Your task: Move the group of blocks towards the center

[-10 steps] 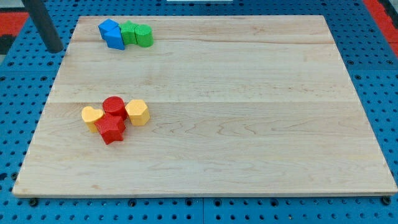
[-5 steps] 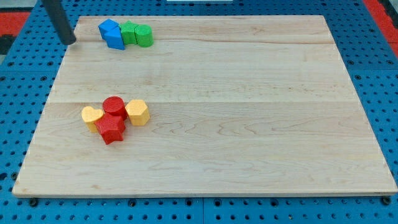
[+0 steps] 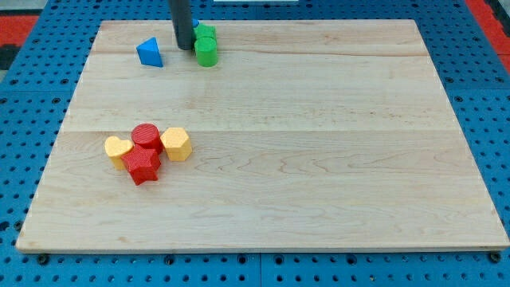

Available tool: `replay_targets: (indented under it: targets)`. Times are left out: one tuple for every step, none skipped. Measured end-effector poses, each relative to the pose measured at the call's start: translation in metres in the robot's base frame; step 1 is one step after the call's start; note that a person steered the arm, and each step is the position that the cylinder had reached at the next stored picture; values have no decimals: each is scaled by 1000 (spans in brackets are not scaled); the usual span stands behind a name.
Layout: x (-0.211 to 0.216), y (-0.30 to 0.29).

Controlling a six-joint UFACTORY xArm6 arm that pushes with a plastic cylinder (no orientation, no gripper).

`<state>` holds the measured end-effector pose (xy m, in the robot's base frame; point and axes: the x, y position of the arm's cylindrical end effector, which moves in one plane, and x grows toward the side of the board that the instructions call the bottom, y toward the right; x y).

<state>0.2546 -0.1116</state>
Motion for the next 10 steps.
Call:
replay_targets:
  targets:
    - [-4,-20]
    - [-23,-73]
    - [-54,-78]
    - [-63,-72]
    - [-61,-7]
    - [-62,21]
    - [-31,42]
    - [2,42]
    - [4,8]
    - [16,-24]
